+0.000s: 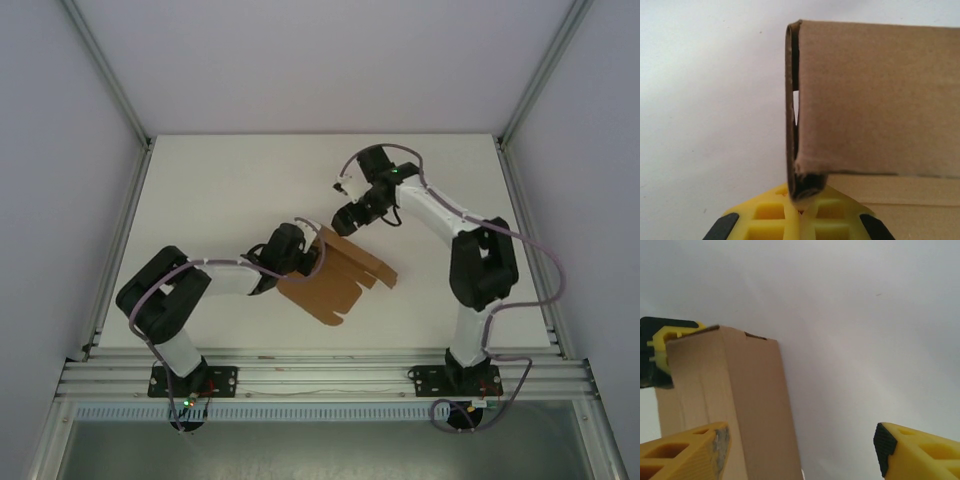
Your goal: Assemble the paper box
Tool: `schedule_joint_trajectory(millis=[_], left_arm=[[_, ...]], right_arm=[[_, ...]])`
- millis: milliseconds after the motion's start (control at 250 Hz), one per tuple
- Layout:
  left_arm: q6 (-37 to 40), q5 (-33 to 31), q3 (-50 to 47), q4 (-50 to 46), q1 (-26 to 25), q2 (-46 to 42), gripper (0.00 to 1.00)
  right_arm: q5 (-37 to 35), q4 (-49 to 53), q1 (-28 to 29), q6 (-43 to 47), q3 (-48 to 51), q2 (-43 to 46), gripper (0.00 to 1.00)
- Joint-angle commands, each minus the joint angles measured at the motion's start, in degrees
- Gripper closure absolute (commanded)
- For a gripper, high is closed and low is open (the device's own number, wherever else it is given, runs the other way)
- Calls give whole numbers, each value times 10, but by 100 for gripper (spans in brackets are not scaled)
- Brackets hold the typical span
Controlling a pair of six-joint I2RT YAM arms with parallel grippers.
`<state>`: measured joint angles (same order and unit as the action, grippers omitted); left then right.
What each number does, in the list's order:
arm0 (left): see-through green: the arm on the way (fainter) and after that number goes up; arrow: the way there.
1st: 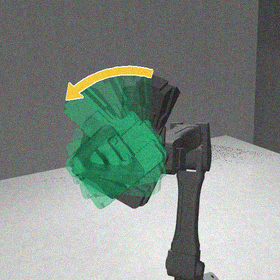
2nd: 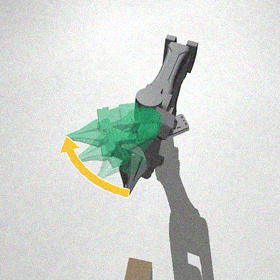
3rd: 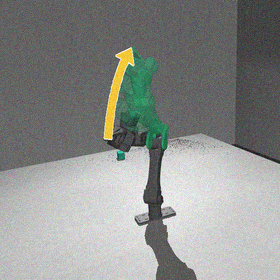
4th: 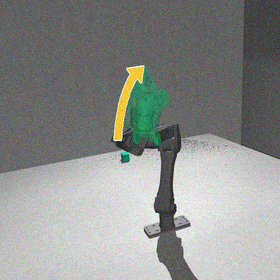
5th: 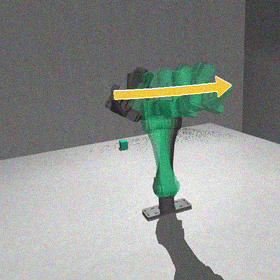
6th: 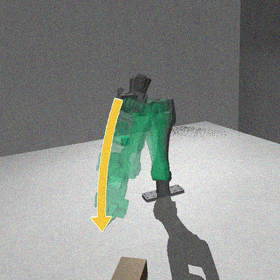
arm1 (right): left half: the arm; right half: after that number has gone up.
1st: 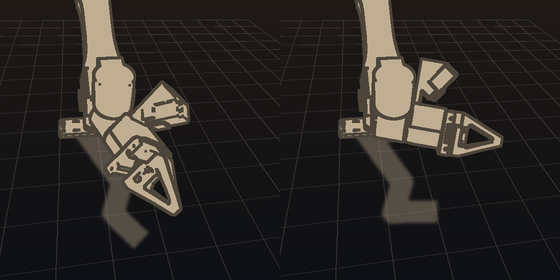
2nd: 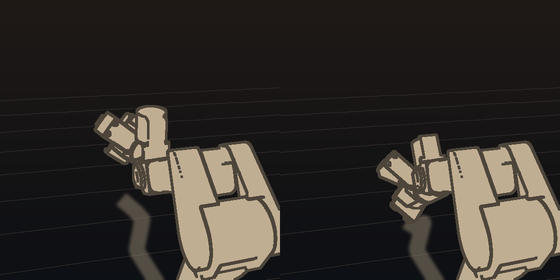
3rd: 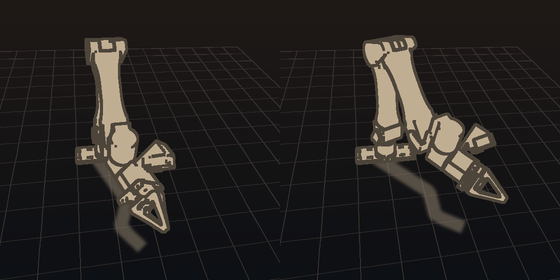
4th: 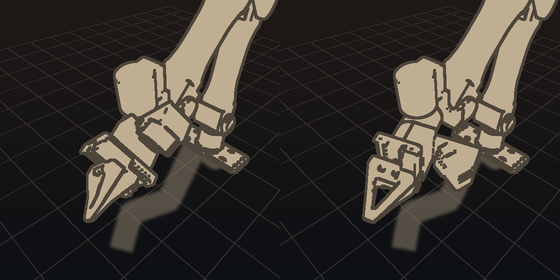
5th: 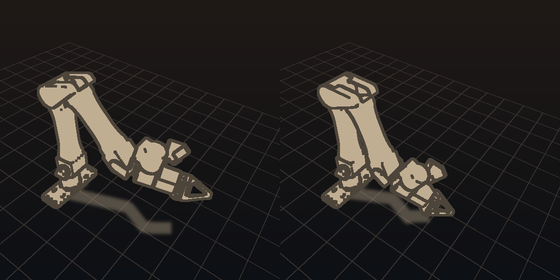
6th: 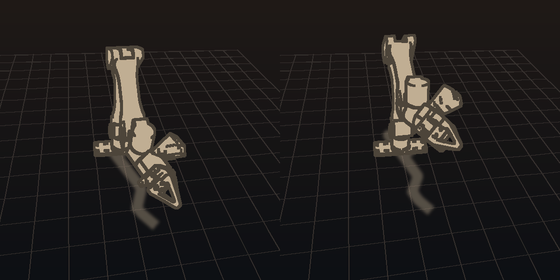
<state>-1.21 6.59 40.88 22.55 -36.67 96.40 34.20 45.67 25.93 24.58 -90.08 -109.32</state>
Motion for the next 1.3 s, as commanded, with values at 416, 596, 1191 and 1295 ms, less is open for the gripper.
schedule_joint_trajectory(millis=[416, 596, 1191, 1295], left_arm=[[3, -7, 8, 17, -10, 36, 89], [7, -41, -13, 21, -8, 17, 78], [43, 103, 21, -30, 43, 28, 52], [42, 118, 33, -11, 44, 49, 52]], right_arm=[[100, -24, -1, -26, 41, -16, 40], [52, 3, -1, -15, 38, -44, 44], [62, 86, -6, 25, -42, -83, 46], [55, 91, -7, 29, -48, -87, 45]])
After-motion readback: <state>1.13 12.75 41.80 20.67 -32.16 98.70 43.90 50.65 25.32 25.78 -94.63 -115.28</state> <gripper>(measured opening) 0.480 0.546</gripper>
